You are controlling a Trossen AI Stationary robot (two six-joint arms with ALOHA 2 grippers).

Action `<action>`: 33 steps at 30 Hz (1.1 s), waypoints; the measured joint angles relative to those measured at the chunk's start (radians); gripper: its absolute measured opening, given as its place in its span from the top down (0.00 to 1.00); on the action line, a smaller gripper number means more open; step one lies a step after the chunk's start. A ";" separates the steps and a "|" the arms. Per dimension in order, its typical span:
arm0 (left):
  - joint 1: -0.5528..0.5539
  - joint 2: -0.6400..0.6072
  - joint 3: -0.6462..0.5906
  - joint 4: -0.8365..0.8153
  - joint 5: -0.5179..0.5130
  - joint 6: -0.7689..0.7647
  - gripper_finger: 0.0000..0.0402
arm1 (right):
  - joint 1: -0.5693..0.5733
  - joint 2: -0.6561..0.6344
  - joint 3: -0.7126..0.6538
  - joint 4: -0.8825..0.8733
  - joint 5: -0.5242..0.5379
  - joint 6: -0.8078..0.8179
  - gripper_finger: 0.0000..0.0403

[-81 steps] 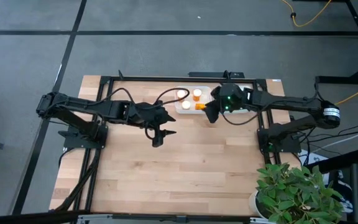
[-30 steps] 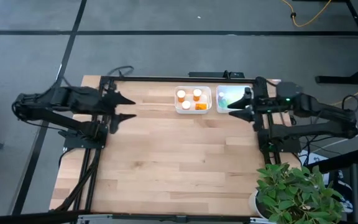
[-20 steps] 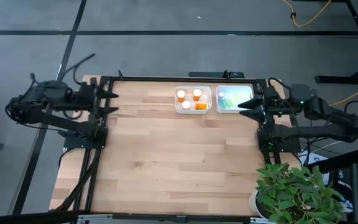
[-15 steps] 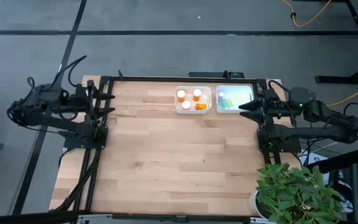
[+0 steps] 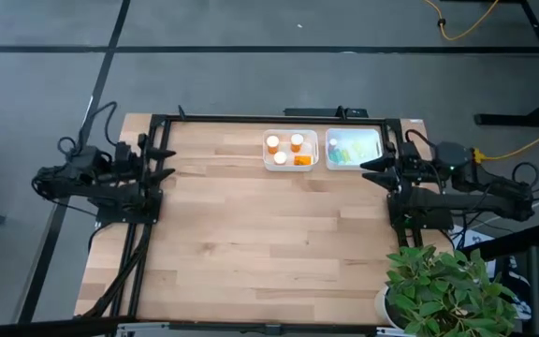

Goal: Pick and place medicine bottles into bin by pill shape (circle, oval)
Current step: Return to Home Position

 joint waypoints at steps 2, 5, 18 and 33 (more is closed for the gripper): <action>0.000 -0.034 -0.061 0.020 0.000 0.011 0.41 | 0.000 -0.017 -0.026 0.037 0.000 0.000 0.57; 0.000 -0.053 -0.146 0.115 0.001 0.013 0.41 | 0.000 -0.035 -0.065 0.073 0.000 0.000 0.57; 0.000 -0.054 -0.358 0.327 0.070 0.025 0.41 | 0.000 -0.119 -0.147 0.072 0.000 0.044 0.57; 0.000 -0.053 -0.527 0.568 0.095 0.002 0.41 | 0.000 -0.148 -0.147 0.042 -0.002 0.017 0.57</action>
